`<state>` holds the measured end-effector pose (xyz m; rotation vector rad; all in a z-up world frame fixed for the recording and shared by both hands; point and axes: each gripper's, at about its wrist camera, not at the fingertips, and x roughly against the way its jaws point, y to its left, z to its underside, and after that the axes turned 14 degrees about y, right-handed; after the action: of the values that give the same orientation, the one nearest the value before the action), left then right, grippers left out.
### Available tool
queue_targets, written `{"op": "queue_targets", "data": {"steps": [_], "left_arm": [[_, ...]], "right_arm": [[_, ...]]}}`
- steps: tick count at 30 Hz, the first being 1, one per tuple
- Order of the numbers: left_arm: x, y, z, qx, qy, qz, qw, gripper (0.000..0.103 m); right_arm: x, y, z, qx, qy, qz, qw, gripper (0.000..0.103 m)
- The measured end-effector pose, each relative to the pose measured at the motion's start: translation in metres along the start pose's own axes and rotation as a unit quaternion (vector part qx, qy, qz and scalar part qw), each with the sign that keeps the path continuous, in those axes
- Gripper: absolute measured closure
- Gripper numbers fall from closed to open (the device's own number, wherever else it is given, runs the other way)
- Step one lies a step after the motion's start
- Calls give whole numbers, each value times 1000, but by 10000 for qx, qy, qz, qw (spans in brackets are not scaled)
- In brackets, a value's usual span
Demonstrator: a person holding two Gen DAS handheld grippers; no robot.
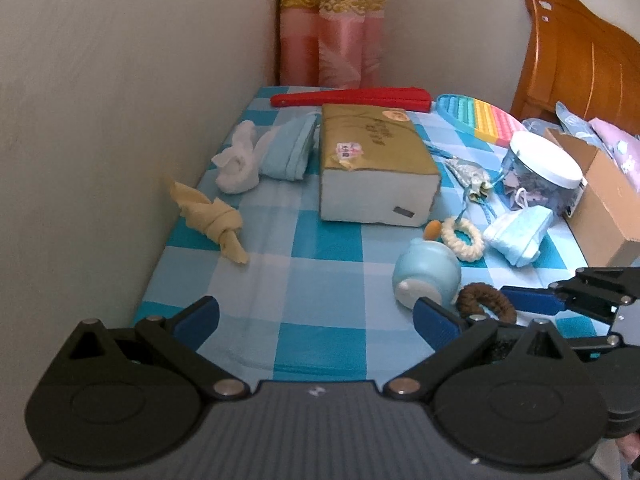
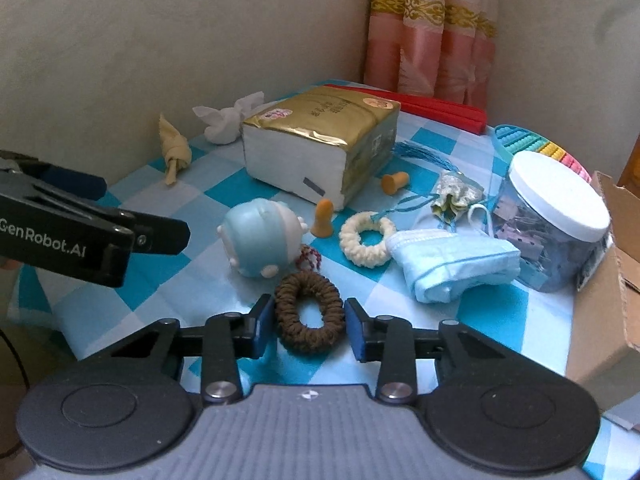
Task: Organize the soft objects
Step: 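Grasp the brown scrunchie with the right tool while the left tool grasps the light blue toy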
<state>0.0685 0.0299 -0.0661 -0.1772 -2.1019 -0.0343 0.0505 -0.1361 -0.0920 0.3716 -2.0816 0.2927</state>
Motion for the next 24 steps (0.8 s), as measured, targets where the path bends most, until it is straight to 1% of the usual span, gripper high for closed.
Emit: {"op": "queue_targets", "data": {"steps": [5,12,14,18,20,24], "left_arm": [[0,-6,0,-108,13,9,9999,1],[-4,-26,-3,-469,-26,95,9989,1],[-5,-31,-4,-575,-65,124,9982,1],[-10,-42,-7,-775,-139,63,9969,0],[-14,-42,-8,-796,-133,136,9966,1],[-23,-43,-13,-690,-103,307,9971,2]], "right_arm": [[8,-10,12,-96,11,145,9998,60],[19,-30,29,-330,41,237,9992,60],[20,-35,33,-409,24,200,9990,59],[21,-38,37,-419,-22,139,9990,55],[22,-37,39,-336,-47,118,9994,49],[22,-38,43,-229,-118,106,9996,44]]}}
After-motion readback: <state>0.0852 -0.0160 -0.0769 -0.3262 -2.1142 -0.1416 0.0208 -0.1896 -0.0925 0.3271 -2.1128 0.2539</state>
